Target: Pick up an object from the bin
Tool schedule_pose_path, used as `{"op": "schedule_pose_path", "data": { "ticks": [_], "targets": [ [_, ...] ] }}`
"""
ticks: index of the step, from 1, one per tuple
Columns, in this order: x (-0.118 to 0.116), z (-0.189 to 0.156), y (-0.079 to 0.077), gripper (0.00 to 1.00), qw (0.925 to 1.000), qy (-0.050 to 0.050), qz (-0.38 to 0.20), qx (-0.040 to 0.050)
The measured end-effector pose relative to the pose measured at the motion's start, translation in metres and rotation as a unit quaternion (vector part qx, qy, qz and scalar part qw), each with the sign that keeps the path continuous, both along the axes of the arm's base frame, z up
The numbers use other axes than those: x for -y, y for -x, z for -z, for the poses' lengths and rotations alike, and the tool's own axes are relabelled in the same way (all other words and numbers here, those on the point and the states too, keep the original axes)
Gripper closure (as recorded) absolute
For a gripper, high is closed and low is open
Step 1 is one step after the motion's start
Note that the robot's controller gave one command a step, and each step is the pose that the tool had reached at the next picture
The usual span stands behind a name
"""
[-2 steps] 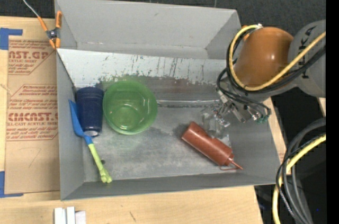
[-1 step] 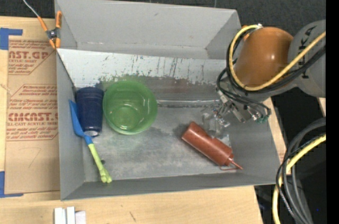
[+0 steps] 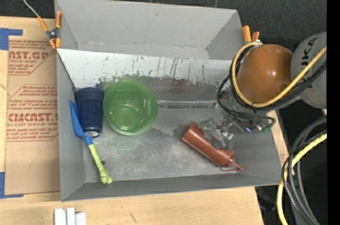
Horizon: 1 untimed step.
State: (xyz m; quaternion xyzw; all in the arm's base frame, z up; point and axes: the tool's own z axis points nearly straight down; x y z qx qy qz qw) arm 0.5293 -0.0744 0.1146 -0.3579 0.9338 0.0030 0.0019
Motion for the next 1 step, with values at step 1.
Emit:
{"op": "schedule_pose_path", "data": {
  "ticks": [1],
  "targets": [
    [-0.0457, 0.0176, -0.0224, 1.0, 0.9963, 0.002, 0.086, 0.0065]
  ]
}}
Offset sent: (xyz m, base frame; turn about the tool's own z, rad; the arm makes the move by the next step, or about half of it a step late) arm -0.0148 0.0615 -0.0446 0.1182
